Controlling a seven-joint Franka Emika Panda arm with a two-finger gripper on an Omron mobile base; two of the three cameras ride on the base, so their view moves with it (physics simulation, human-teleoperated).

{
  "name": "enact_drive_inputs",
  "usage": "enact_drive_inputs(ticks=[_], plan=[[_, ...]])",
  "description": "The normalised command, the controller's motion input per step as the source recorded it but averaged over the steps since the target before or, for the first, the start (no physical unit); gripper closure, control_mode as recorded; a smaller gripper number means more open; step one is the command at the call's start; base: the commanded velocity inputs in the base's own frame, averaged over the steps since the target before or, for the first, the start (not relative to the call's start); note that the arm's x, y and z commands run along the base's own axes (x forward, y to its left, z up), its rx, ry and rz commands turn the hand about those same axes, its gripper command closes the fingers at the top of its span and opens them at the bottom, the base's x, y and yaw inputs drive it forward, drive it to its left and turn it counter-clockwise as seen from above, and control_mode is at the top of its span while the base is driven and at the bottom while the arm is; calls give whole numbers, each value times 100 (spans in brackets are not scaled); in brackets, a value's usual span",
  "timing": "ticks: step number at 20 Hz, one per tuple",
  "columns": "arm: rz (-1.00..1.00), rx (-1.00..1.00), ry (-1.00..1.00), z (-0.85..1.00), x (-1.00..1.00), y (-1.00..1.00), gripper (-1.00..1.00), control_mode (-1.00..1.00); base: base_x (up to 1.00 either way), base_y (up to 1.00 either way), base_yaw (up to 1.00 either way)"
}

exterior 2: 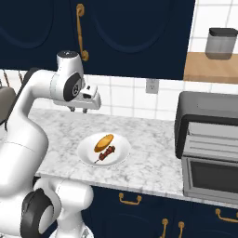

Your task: Pick up the kebab skewer and baguette bread, and place them inside the toaster oven. Close the toaster oven door and start by setting the timer.

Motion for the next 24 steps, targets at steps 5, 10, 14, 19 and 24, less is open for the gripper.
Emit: enact_drive_inputs(ticks=[5, 10, 14, 19, 24], plan=[[0, 0, 0, 0, 0, 0, -100, 100, -7, -2, 0], [0, 0, 0, 0, 0, 0, -100, 100, -40, -88, -2], [0, 0, 0, 0, 0, 0, -100, 100, 7, -80, -5], [0, 0, 0, 0, 0, 0, -100, 100, 45, -30, -5], [0, 0, 0, 0, 0, 0, -100, 100, 57, -20, -6]])
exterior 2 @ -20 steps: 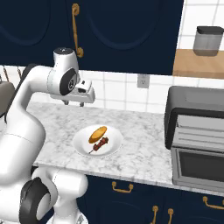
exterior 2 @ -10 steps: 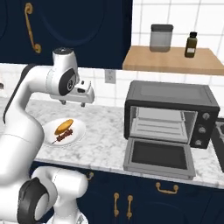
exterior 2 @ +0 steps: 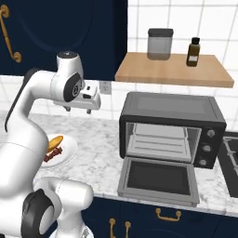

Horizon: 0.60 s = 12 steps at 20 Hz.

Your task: Pick up the kebab skewer and baguette bread, and place them inside the toaster oven. Close the toaster oven door and start by setting the timer.

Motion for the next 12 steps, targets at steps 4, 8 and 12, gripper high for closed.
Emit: enact_drive_inputs(ticks=[4, 8, 12], plan=[[0, 0, 0, 0, 0, 0, -100, 100, 19, -57, 0], [0, 0, 0, 0, 0, 0, -100, 100, 7, -39, -1], [0, 0, 0, 0, 0, 0, -100, 100, 31, -24, -6]])
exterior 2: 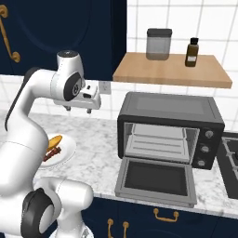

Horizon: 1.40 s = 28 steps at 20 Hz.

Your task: Pick up the kebab skewer and baguette bread, and place them inside the toaster oven. Close the toaster oven door and start by setting the timer.

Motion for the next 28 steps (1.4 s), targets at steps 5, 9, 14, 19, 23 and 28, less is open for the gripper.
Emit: enact_drive_inputs(ticks=[5, 9, 14, 19, 23, 28], plan=[[0, 0, 0, 0, 0, 0, -100, 100, 17, -5, -2], [0, 1, 0, -4, -3, -26, -100, -100, 0, -4, 0], [0, 5, -1, -8, -32, -100, -100, -100, 0, 0, 0], [1, 1, -20, -38, -29, -98, -100, -100, 0, 0, 0], [1, 0, -40, -35, -14, -91, -100, -100, 0, 0, 0], [0, 0, -38, -29, -4, -97, -100, -100, 0, 0, 0]])
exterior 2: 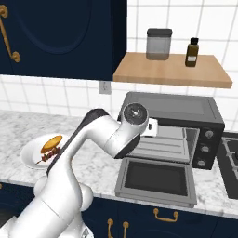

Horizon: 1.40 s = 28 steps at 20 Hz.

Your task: Pick up the kebab skewer and baguette bread, and place them inside the toaster oven. Close the toaster oven door and start by setting the timer.

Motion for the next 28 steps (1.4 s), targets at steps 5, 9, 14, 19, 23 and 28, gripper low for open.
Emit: enact_drive_inputs(ticks=[5, 9, 14, 19, 23, 28], plan=[[0, 0, -26, -29, 7, -77, -100, -100, 0, 0, 0], [-3, 0, -9, -16, 26, -61, -100, -100, 0, 0, 0], [-6, 0, -3, -28, 48, -29, -100, -100, 0, 0, 0], [-4, 0, -1, -57, 40, -20, -100, -100, 0, 0, 0], [-4, 0, -2, -47, 40, -26, -100, -100, 0, 0, 0], [-3, 3, -3, -3, 57, -32, -100, -100, 0, 0, 0]])
